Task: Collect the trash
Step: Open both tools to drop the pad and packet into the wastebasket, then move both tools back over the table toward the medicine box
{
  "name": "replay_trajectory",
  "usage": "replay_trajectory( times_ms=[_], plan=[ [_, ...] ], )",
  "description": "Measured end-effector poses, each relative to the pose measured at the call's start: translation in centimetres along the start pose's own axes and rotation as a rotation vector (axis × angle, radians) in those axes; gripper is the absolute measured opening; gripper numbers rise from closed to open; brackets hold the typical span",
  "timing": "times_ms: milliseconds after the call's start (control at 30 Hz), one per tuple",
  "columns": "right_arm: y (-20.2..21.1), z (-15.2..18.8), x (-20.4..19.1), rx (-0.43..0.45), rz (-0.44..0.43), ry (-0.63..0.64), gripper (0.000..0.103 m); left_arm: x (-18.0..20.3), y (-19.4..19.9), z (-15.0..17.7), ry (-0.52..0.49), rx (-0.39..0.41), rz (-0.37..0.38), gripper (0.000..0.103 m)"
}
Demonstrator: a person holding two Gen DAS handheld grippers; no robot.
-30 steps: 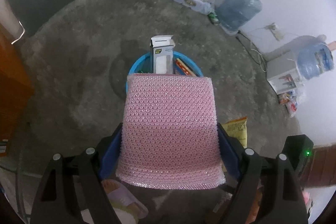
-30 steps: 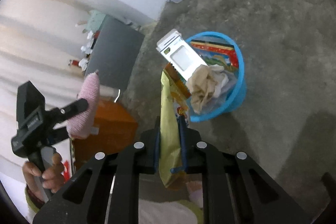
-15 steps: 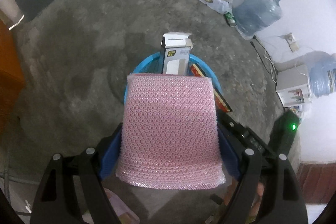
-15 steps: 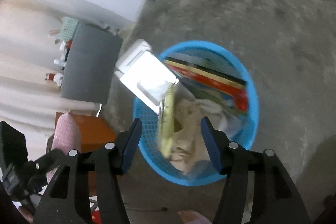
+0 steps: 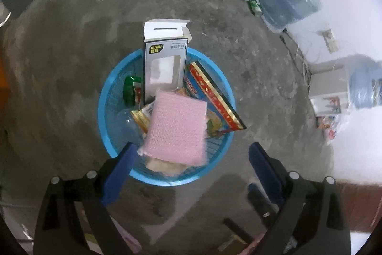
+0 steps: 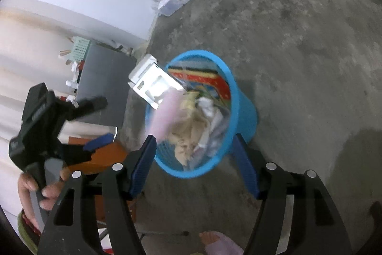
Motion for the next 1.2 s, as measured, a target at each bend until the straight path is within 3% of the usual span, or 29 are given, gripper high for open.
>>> replay_trajectory(
  times_ms=[200,467,733,1000,1200],
  plan=[
    [0.5,1.2,0.6,-0.014,0.001,-0.027,0.063,-0.5,4.0,0.6,0.006,0.046,0.010,0.093],
    [3.5,2.4,-2.0,0.008,-0.044,0.018,0.063,-0.5,14.0,4.0,-0.064,0.165,0.058,0.093],
    [7.9,4.8,-7.2,0.022,-0.122,0.124,0.072,-3.1,24.7,13.8,-0.135,0.318,0.089,0.093],
    [10.0,9.0,-14.5,-0.039,-0.204,0.315,0.076,-9.4,33.5,26.7,-0.089,0.530,-0.030,0.093],
    [9.8,14.0,-21.1,-0.104,-0.229,0.510,0.079,-16.9,39.0,34.7,0.009,0.657,-0.195,0.093]
  ],
)
Point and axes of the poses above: each gripper's, at about its wrist camera, not at the fingertips, and y roughly against the way its jaws point, x to its right, z to its underside, the point moved 4 cm from there along -y, roughly the way its jaws point, and after that the axes turned 5 degrees about -y, right-handed, at the moved point
